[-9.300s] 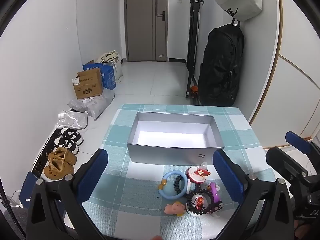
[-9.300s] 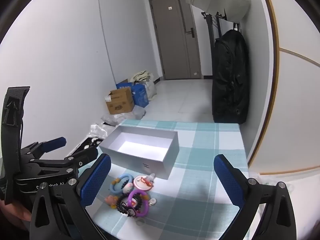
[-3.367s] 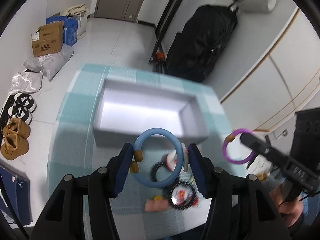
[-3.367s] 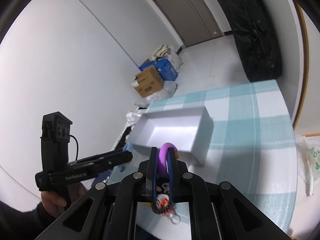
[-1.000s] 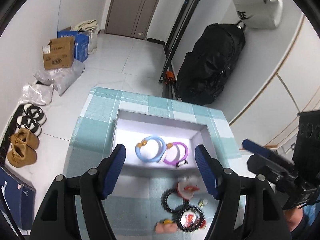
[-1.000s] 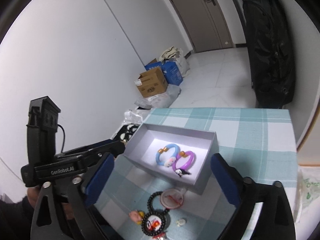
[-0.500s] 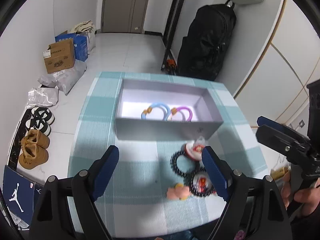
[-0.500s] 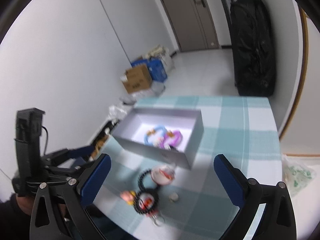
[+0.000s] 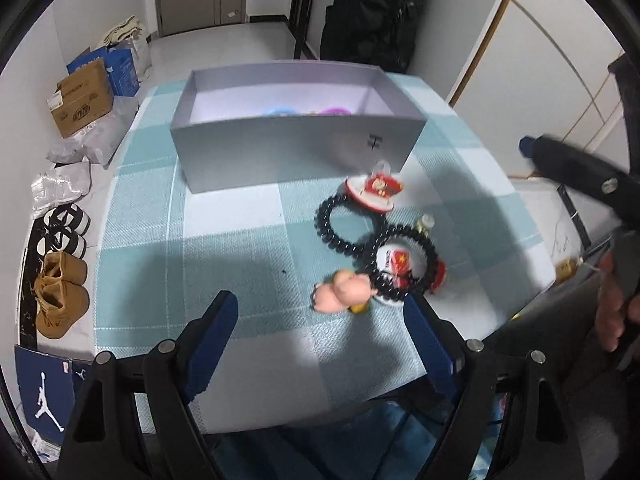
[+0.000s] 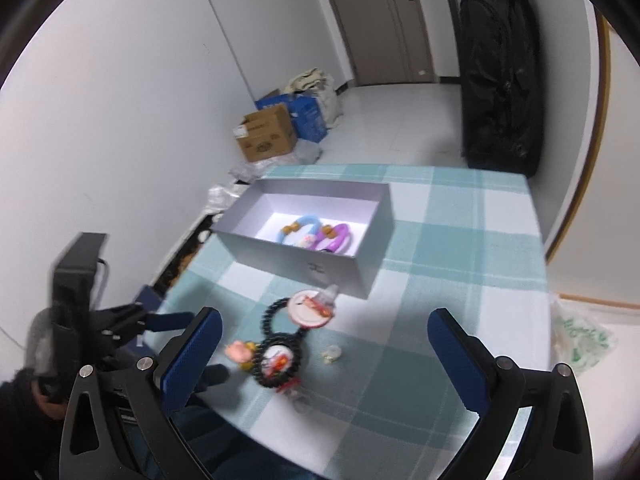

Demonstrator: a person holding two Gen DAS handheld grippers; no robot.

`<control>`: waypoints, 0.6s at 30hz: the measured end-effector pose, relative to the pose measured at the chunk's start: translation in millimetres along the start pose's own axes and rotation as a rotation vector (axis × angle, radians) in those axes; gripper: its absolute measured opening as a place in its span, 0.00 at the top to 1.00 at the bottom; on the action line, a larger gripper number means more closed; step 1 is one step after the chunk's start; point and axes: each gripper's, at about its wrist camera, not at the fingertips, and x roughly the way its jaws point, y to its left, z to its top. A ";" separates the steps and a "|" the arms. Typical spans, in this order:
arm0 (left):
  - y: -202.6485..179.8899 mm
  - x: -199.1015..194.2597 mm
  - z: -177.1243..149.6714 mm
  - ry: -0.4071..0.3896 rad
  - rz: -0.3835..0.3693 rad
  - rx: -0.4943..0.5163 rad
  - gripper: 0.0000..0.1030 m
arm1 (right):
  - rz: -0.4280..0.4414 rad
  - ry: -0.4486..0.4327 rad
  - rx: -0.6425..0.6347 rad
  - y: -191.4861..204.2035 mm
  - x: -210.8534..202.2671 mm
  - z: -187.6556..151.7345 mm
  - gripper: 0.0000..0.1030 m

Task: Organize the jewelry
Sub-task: 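Withdraw both tools from the box back over the pile, then grasp the pink pig charm with the left tool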

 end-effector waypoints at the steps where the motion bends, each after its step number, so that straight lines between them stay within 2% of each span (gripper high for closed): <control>1: 0.0 1.4 -0.8 0.000 0.006 0.003 0.21 | -0.004 -0.005 -0.003 0.6 -1.6 -0.7 0.00; 7: -0.2 10.2 -1.6 0.017 0.034 0.004 0.21 | -0.022 0.029 0.040 -7.0 2.5 -4.1 0.00; 10: 2.9 14.2 -1.3 0.022 0.024 -0.004 0.22 | -0.021 0.033 0.060 -11.2 2.3 -5.4 0.00; 11: 3.9 15.6 -0.9 0.022 0.023 -0.005 0.25 | -0.019 0.035 0.064 -11.9 1.9 -5.4 0.00; 12: 4.8 16.3 -0.8 0.023 0.018 -0.004 0.33 | -0.015 0.032 0.066 -12.2 1.2 -5.5 0.00; 14: 4.0 17.3 0.6 0.021 0.018 0.004 0.37 | -0.014 0.031 0.064 -11.7 0.4 -5.3 0.00; 18: 0.2 17.1 1.4 0.017 -0.006 0.020 0.52 | -0.010 0.033 0.056 -10.1 1.4 -5.0 0.00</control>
